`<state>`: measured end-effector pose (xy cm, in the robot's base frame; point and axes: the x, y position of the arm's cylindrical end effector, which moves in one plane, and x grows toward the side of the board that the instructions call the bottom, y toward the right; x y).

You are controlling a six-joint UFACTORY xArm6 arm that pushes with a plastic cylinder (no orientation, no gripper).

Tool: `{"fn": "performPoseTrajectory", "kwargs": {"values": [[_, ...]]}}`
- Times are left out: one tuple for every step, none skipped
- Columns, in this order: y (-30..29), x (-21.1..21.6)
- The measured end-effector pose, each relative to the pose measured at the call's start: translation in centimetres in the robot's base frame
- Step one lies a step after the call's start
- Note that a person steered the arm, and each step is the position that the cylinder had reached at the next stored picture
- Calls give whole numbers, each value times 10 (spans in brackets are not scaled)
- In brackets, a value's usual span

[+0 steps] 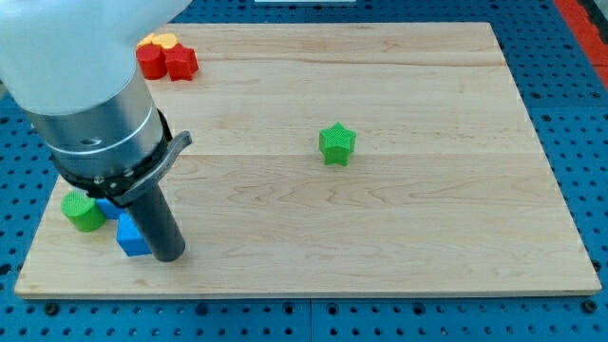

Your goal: Push the blue cube to the bottom left

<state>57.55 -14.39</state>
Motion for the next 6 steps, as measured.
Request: {"fn": "performPoseTrajectory", "kwargs": {"values": [[-1,-2],[-1,-15],[-13,-20],[-30,-20],[-32,-20],[2,-34]]}}
